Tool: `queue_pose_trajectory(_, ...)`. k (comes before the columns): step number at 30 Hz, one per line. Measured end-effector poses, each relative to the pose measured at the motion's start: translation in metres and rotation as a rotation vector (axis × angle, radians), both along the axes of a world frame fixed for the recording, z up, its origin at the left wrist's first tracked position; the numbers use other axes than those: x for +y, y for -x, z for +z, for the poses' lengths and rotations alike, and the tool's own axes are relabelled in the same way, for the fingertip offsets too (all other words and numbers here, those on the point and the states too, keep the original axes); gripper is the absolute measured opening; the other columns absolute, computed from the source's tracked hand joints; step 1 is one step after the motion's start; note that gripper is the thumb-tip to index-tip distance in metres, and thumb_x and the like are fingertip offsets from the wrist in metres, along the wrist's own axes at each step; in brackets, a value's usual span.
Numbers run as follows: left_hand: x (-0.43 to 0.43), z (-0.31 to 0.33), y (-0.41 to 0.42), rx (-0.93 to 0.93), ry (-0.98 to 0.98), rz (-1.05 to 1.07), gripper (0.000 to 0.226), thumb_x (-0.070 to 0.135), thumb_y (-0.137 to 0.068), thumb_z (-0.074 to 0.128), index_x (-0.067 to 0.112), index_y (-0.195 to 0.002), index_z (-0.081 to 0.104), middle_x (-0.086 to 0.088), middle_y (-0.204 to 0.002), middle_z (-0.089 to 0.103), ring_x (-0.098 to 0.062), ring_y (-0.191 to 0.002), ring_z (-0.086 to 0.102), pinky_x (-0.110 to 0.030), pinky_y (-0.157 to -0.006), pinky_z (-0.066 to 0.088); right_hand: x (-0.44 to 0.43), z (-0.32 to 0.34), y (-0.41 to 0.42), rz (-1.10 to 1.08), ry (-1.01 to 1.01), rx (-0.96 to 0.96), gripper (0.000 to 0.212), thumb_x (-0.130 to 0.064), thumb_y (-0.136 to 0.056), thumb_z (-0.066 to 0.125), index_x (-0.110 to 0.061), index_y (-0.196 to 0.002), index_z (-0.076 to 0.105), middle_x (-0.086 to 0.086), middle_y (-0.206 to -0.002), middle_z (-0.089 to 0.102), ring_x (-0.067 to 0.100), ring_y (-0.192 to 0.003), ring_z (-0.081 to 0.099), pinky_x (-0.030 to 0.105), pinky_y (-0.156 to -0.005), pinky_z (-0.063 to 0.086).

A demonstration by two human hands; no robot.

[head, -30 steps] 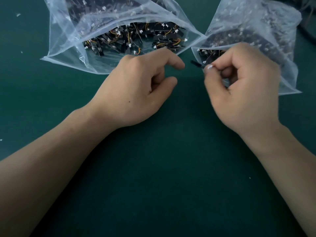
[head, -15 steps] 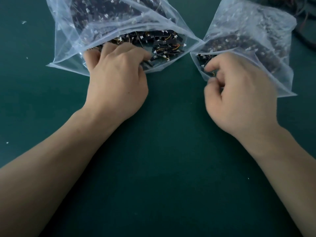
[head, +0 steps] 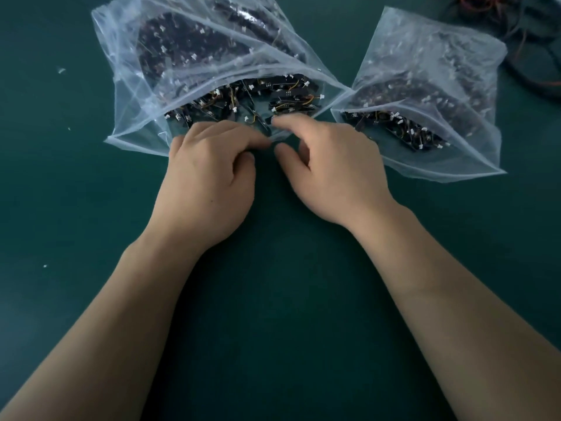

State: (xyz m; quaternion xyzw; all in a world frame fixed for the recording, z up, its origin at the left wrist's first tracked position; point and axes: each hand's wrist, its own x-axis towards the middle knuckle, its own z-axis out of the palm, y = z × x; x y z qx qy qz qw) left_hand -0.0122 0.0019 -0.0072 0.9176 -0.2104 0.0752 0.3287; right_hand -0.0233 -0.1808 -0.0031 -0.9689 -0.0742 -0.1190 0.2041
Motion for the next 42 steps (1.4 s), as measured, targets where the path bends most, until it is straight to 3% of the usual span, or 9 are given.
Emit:
queue_pose_trajectory(6,0.007,0.001,0.007,-0.05,-0.004,0.005,0.03,0.013,-0.094,0.056,0.02,-0.115,0.076,0.008,-0.112,0.073,-0.026,-0.112,0.064,-0.057,-0.103,0.046,-0.006,-0.002,0.004,0.045,-0.042,-0.009,0.023,-0.041,-0.097,0.059,-0.036,-0.119,0.067,-0.018,-0.068,0.05,0.004,-0.064,0.048,0.032,-0.062,0.045)
queue_pose_trajectory(11,0.009,0.003,0.009,-0.097,0.007,0.078,0.026,0.01,-0.093,0.058,0.018,-0.106,0.079,0.007,-0.1,0.075,-0.023,-0.099,0.067,-0.048,-0.088,0.056,-0.003,0.004,0.005,0.152,-0.058,-0.263,0.037,-0.027,-0.095,0.066,-0.015,-0.13,0.069,0.007,-0.134,0.058,0.027,-0.121,0.054,0.042,-0.104,0.043)
queue_pose_trajectory(16,0.008,0.015,0.012,-0.123,0.166,0.318,0.029,0.019,-0.091,0.055,0.027,-0.098,0.081,0.008,-0.078,0.075,-0.015,-0.066,0.069,-0.041,-0.063,0.06,0.0,0.0,0.003,0.202,0.207,0.16,0.065,-0.065,-0.103,0.033,-0.03,-0.156,0.046,0.003,-0.17,0.024,0.026,-0.158,0.016,0.05,-0.126,0.011)
queue_pose_trajectory(19,0.003,0.016,0.016,-0.109,0.112,0.369,0.028,0.024,-0.09,0.053,0.031,-0.098,0.079,0.011,-0.085,0.074,-0.019,-0.074,0.069,-0.042,-0.067,0.059,-0.001,-0.002,0.003,0.188,0.182,0.081,0.061,-0.055,-0.105,0.041,-0.018,-0.152,0.051,0.0,-0.162,0.039,0.023,-0.151,0.029,0.041,-0.12,0.017)
queue_pose_trajectory(22,-0.003,0.009,0.019,-0.045,-0.007,0.292,0.033,0.027,-0.092,0.054,0.024,-0.116,0.076,0.008,-0.116,0.072,-0.024,-0.108,0.064,-0.042,-0.088,0.055,-0.002,-0.004,0.005,0.174,0.043,-0.041,0.042,-0.032,-0.104,0.057,-0.011,-0.139,0.064,-0.001,-0.145,0.056,0.021,-0.138,0.046,0.034,-0.114,0.026)
queue_pose_trajectory(27,0.0,0.009,0.016,0.024,-0.07,0.205,0.057,0.028,-0.093,0.055,0.022,-0.15,0.055,0.002,-0.143,0.061,-0.03,-0.126,0.058,-0.051,-0.106,0.048,-0.003,-0.003,0.007,0.345,-0.211,-0.059,0.019,-0.016,-0.098,0.067,-0.007,-0.108,0.08,0.003,-0.114,0.073,0.022,-0.108,0.067,0.042,-0.094,0.053)
queue_pose_trajectory(32,0.004,0.004,0.014,-0.026,-0.084,0.133,0.024,0.024,-0.092,0.06,0.024,-0.108,0.079,0.008,-0.122,0.071,-0.033,-0.111,0.059,-0.054,-0.099,0.048,-0.007,-0.001,0.008,0.344,-0.445,-0.237,0.025,-0.014,-0.098,0.066,-0.005,-0.075,0.067,0.009,-0.103,0.067,0.026,-0.098,0.064,0.038,-0.087,0.05)
queue_pose_trajectory(38,0.006,-0.001,0.012,-0.023,-0.01,0.116,0.023,0.008,-0.09,0.063,0.024,-0.096,0.079,0.01,-0.118,0.07,-0.03,-0.113,0.059,-0.054,-0.103,0.047,-0.01,-0.004,0.004,0.059,-0.425,-0.129,0.012,-0.009,-0.097,0.06,-0.014,-0.105,0.068,-0.01,-0.102,0.063,0.014,-0.099,0.059,0.03,-0.086,0.047)
queue_pose_trajectory(42,0.011,-0.003,0.015,-0.069,0.063,0.081,0.04,-0.011,-0.086,0.057,0.018,-0.096,0.082,0.002,-0.116,0.071,-0.028,-0.111,0.063,-0.043,-0.099,0.05,-0.01,0.001,0.007,0.159,-0.298,0.051,0.02,-0.018,-0.097,0.059,-0.021,-0.111,0.073,-0.018,-0.097,0.061,0.002,-0.084,0.056,0.029,-0.075,0.049)
